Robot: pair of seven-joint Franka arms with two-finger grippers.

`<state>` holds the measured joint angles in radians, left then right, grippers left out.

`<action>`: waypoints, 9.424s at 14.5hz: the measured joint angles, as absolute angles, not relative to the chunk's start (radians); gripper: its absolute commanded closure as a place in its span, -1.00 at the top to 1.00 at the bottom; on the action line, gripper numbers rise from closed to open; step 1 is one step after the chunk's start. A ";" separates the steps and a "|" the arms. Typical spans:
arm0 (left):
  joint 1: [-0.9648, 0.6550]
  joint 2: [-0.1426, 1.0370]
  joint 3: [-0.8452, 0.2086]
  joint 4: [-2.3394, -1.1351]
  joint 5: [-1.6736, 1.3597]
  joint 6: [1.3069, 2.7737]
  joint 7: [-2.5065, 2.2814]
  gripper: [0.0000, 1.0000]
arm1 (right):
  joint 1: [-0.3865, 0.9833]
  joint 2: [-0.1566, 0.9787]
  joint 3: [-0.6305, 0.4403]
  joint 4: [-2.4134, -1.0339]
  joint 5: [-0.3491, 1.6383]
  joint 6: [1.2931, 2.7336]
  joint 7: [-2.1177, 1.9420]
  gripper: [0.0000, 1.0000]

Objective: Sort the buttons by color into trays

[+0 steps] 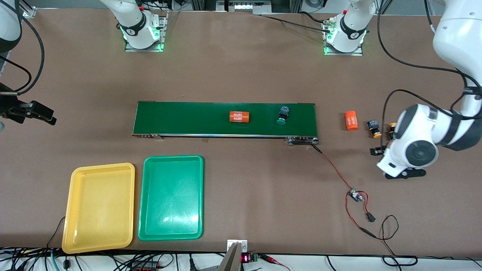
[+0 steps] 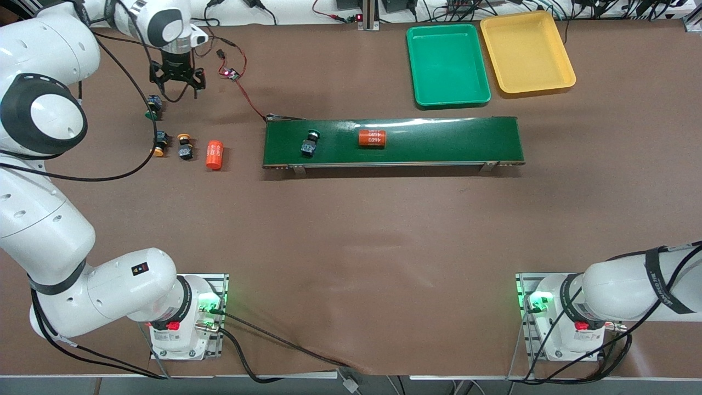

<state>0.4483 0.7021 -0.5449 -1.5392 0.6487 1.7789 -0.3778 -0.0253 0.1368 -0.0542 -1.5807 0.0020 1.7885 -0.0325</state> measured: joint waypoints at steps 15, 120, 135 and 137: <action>0.702 0.882 -0.510 -1.509 0.548 2.216 -0.004 0.07 | -0.053 0.165 -0.055 -1.581 0.057 1.804 -0.033 1.00; 0.652 0.862 -1.006 -1.587 0.457 1.596 -1.172 1.00 | 0.589 0.642 -0.136 -1.421 0.142 2.070 0.761 -1.00; 0.970 0.858 -1.091 -1.875 0.857 1.712 -0.495 0.97 | 0.342 0.897 -0.151 -1.351 0.135 2.320 0.206 -1.00; 1.051 0.858 -1.103 -1.953 0.901 1.798 -0.486 0.75 | 0.340 0.897 -0.152 -1.343 0.135 2.327 0.139 -0.98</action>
